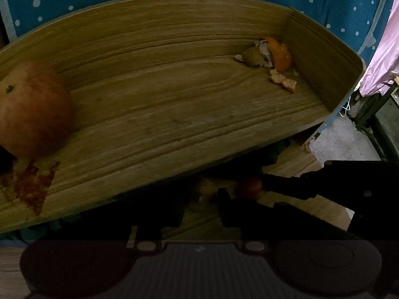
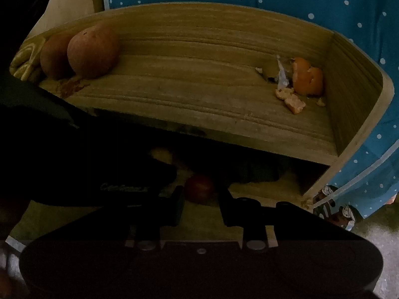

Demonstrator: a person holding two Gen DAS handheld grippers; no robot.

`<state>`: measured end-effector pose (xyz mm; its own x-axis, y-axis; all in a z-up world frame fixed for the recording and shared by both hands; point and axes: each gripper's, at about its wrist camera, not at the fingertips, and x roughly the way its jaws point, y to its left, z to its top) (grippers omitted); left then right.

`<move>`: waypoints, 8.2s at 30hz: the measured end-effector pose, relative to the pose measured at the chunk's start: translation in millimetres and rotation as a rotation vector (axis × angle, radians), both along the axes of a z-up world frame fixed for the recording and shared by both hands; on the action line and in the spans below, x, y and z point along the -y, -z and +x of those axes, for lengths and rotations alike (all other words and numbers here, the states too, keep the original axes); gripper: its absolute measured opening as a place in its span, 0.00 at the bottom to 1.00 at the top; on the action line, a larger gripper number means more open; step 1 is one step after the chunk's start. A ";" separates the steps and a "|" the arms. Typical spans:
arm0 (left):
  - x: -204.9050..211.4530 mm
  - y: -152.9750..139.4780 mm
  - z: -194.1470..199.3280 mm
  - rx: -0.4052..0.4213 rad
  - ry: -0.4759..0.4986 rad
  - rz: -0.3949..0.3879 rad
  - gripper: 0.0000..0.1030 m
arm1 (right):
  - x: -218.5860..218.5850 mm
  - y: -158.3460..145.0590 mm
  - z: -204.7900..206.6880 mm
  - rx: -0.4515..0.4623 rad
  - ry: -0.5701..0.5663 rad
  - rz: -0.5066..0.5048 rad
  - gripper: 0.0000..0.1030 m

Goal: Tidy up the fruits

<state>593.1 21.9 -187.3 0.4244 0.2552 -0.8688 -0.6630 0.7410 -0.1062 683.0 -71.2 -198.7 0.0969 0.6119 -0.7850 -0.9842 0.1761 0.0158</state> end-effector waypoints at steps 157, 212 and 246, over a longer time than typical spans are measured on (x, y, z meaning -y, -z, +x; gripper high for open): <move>157.7 -40.4 -91.1 -0.060 0.061 -0.065 0.28 | 173.2 -33.6 -48.8 -0.041 0.227 0.018 0.26; 126.5 -93.2 -184.2 -0.014 0.085 0.119 1.00 | 205.3 -95.3 -142.7 0.051 0.578 0.119 0.99; 106.1 -111.1 -316.5 0.023 0.193 0.160 1.00 | 220.7 -119.8 -316.5 0.104 0.777 0.155 0.99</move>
